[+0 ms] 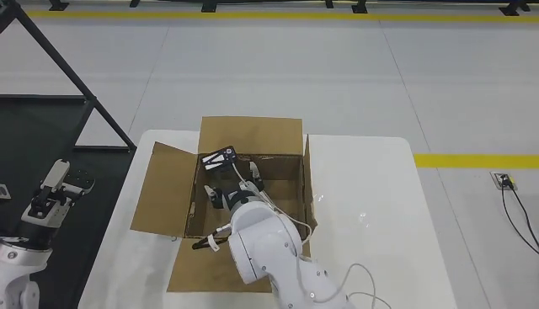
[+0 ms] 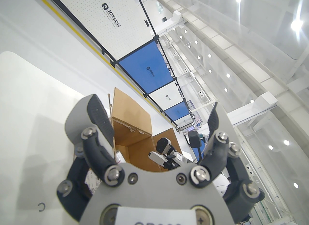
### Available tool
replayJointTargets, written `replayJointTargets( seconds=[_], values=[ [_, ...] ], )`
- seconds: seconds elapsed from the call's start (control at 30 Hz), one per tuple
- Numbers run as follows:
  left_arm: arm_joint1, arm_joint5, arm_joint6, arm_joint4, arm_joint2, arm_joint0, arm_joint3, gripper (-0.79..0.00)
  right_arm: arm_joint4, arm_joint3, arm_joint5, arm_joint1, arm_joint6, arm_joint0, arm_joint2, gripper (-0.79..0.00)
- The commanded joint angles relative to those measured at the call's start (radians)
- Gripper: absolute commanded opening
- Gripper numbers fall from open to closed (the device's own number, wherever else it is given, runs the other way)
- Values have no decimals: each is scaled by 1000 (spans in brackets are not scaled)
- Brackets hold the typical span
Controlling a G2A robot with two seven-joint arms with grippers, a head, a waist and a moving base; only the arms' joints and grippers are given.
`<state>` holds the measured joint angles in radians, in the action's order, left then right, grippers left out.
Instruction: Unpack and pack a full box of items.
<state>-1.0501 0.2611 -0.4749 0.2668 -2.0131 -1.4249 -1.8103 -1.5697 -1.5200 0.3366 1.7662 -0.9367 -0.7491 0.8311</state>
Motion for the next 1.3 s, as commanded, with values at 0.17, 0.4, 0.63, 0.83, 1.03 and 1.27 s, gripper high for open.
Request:
replayJointTargets(
  seconds=[0.17, 0.4, 0.63, 0.83, 1.03, 1.27],
  values=[
    [0, 0, 0, 0, 0, 0, 0, 0, 0, 0, 0, 0, 0, 0, 0, 0],
    [0, -2, 8, 1, -1, -1, -2, 0, 183, -141, -98, -4, 60, -78, 72, 0],
    [7, -12, -33, -69, 8, 23, 17, 0, 430, -445, -212, -24, 105, -220, 227, 0],
    [22, 49, -152, -164, 23, 57, 41, 0, 715, -627, -282, -42, 147, -345, 429, 0],
    [36, 117, -255, -205, 35, 83, 63, 0, 1062, -610, -337, -59, 167, -421, 674, 0],
    [39, 135, -265, -191, 30, 75, 73, 0, 1203, -572, -345, -67, 146, -440, 765, 0]
  ],
)
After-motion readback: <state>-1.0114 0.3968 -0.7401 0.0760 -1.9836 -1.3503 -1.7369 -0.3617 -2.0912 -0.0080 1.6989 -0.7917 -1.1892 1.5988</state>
